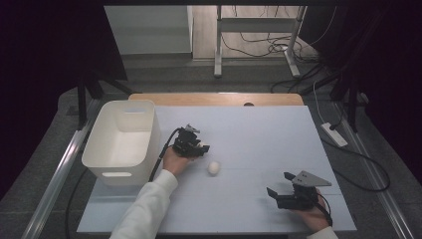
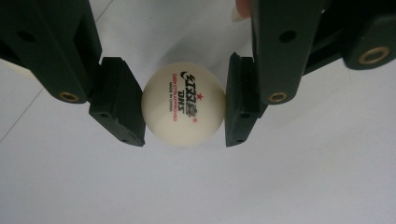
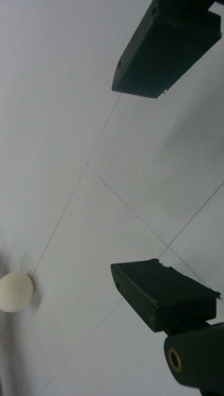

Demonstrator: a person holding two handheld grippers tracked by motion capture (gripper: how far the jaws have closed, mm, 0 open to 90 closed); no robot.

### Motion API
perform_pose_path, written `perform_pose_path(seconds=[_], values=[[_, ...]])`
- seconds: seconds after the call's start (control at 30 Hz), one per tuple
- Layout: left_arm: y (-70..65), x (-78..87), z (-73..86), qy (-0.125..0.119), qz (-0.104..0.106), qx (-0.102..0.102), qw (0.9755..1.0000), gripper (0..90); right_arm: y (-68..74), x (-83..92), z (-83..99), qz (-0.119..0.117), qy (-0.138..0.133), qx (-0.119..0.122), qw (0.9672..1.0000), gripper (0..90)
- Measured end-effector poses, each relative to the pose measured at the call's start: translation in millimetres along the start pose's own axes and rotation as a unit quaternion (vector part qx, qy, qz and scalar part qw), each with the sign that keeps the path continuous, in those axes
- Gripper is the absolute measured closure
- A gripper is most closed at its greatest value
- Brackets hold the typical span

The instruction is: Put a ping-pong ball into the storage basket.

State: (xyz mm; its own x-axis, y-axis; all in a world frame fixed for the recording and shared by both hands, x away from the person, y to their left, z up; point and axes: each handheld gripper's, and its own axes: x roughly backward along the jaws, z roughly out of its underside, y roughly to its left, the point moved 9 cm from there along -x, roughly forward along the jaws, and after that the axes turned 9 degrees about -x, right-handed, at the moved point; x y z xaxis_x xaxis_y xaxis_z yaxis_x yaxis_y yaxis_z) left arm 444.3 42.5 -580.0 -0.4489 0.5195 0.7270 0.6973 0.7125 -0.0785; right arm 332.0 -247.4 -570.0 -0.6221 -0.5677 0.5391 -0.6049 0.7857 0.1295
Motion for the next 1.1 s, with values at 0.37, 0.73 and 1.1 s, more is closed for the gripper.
perform_pose_path(seconds=[0.37, 0.73, 1.1], values=[[-8.2, 16.9, -9.3, -0.035, 0.009, -0.003, 0.9993, 50.6, 0.0, 0.0, -0.2, 0.001, -0.001, 0.001, 1.0000, 11.4], [-12.7, 31.8, -13.4, -0.059, 0.010, -0.006, 0.9982, 50.5, -0.1, 0.1, -0.3, 0.002, -0.001, 0.000, 1.0000, 11.4], [-18.4, 44.8, -17.4, -0.079, 0.012, -0.012, 0.9967, 50.5, -1.3, 0.6, -0.8, 0.005, -0.002, -0.002, 1.0000, 11.4]])
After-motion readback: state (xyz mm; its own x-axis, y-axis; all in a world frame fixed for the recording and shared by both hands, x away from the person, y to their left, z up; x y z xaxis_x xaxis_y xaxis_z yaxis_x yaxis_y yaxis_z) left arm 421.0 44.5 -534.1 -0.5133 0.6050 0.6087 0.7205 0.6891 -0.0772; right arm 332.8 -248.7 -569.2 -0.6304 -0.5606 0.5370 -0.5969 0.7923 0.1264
